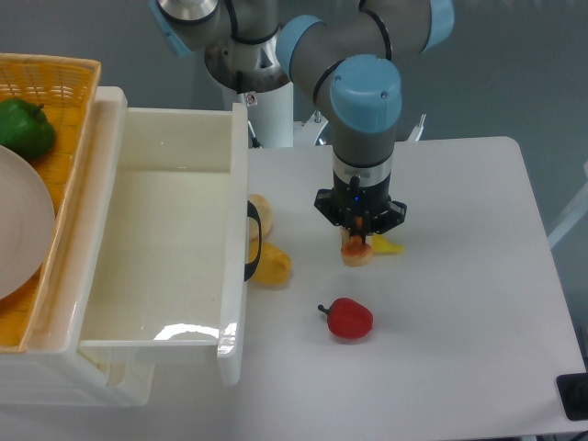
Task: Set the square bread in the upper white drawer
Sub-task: 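Close the gripper on the square bread piece, then lift the bread and carry it toward the open white drawer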
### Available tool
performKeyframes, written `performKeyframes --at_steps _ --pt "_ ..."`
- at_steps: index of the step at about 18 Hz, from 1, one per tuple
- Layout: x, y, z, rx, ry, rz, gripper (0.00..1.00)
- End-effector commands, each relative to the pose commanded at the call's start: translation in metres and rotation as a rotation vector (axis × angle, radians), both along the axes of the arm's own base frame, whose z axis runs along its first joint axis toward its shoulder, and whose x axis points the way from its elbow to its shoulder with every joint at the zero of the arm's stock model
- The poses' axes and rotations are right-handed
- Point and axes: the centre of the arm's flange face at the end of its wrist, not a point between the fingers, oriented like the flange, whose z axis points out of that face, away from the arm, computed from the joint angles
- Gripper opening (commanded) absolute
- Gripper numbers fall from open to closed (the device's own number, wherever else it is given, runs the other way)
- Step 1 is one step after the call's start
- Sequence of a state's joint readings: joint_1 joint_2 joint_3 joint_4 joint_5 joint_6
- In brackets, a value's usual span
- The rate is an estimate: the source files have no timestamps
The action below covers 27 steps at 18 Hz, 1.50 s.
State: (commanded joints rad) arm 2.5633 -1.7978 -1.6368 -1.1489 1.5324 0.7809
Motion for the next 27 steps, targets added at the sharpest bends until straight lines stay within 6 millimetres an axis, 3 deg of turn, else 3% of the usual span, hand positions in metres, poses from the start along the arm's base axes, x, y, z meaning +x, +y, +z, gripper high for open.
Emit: performKeyframes --at_steps 3,8,14,27 --pt "-0.008 -0.007 0.004 0.018 0.001 0.023 0.22" --pt "-0.018 -0.02 0.033 0.114 -0.008 0.11 0.22" --pt "-0.003 -0.029 0.063 0.146 -0.004 0.194 0.22" --pt "0.024 -0.022 0.136 0.409 -0.129 0.52 0.22"
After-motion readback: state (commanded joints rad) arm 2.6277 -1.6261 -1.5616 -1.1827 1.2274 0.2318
